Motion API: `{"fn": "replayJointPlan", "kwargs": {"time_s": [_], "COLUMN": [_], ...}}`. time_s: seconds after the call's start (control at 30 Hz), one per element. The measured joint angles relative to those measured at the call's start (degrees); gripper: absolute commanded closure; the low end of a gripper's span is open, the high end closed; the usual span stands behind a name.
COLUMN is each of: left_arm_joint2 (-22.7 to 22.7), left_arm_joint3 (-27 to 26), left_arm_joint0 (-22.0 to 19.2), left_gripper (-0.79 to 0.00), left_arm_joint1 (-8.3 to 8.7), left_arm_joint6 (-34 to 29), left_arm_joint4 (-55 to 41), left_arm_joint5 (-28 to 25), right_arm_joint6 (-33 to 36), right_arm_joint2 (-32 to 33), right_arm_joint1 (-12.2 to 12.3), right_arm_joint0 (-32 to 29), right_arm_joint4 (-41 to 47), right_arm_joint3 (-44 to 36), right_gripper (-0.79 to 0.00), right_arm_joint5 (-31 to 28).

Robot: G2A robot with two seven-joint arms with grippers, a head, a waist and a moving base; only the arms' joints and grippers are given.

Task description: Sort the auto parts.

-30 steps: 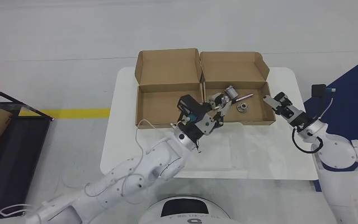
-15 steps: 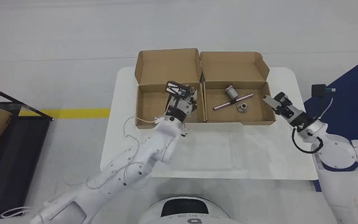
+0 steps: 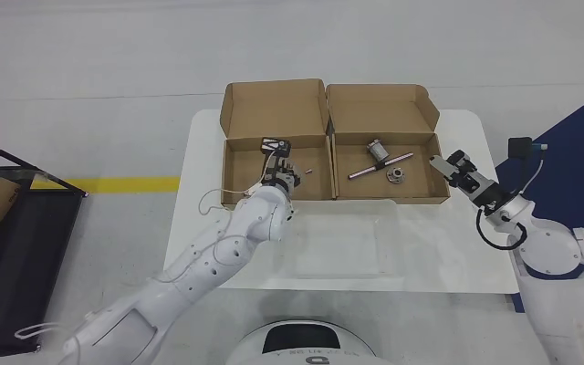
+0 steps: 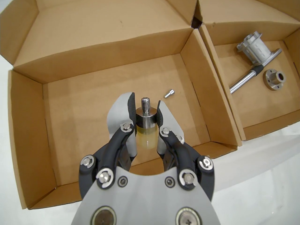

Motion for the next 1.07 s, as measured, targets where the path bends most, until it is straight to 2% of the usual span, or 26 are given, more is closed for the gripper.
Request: {"fn": "replayJointPlan", "kwargs": {"time_s": [0.07,0.13,0.2,0.23,0.43,0.53,0.7,0.87,1.0,1.07], "left_arm_joint2": [0.2,0.2,0.0,-0.1,-2.5,-5.0,-11.4,-20.8,-30.1,-34.8], "left_arm_joint3": [0.8,1.3,1.9,2.1,-0.2,-3.6,-12.5,-22.2,-26.2,-26.9], "left_arm_joint0": [-0.1,-0.2,-0.5,-0.6,-0.1,1.5,6.2,13.2,17.8,19.8], "left_gripper": [-0.200,-0.345,-0.610,-0.785,-0.785,-0.785,-0.785,-0.785,-0.785,-0.742], "left_arm_joint1": [-0.57,-1.00,-1.41,-1.56,-2.00,-1.71,-0.37,1.55,2.81,3.38], "left_arm_joint6": [0.3,0.7,1.0,1.2,2.6,4.0,5.3,3.7,2.8,3.1], "left_arm_joint4": [-0.4,-0.7,-0.7,-0.5,-0.7,-1.4,-2.6,-7.3,-14.8,-17.9], "left_arm_joint5": [0.2,0.3,0.5,0.8,1.1,0.9,-0.6,-6.9,-14.4,-19.1], "right_arm_joint6": [0.0,0.0,0.0,0.0,0.0,0.0,0.0,0.0,0.0,0.0], "right_arm_joint2": [0.0,0.0,0.0,0.0,0.0,0.0,0.0,0.0,0.0,0.0], "right_arm_joint1": [0.0,0.0,0.0,0.0,0.0,0.0,0.0,0.0,0.0,0.0], "right_arm_joint0": [0.0,0.0,0.0,0.0,0.0,0.0,0.0,0.0,0.0,0.0], "right_arm_joint4": [0.0,0.0,0.0,0.0,0.0,0.0,0.0,0.0,0.0,0.0], "right_arm_joint3": [0.0,0.0,0.0,0.0,0.0,0.0,0.0,0.0,0.0,0.0], "right_gripper": [-0.785,-0.785,-0.785,-0.785,-0.785,-0.785,-0.785,-0.785,-0.785,-0.785], "right_arm_joint5": [0.0,0.0,0.0,0.0,0.0,0.0,0.0,0.0,0.0,0.0]}}
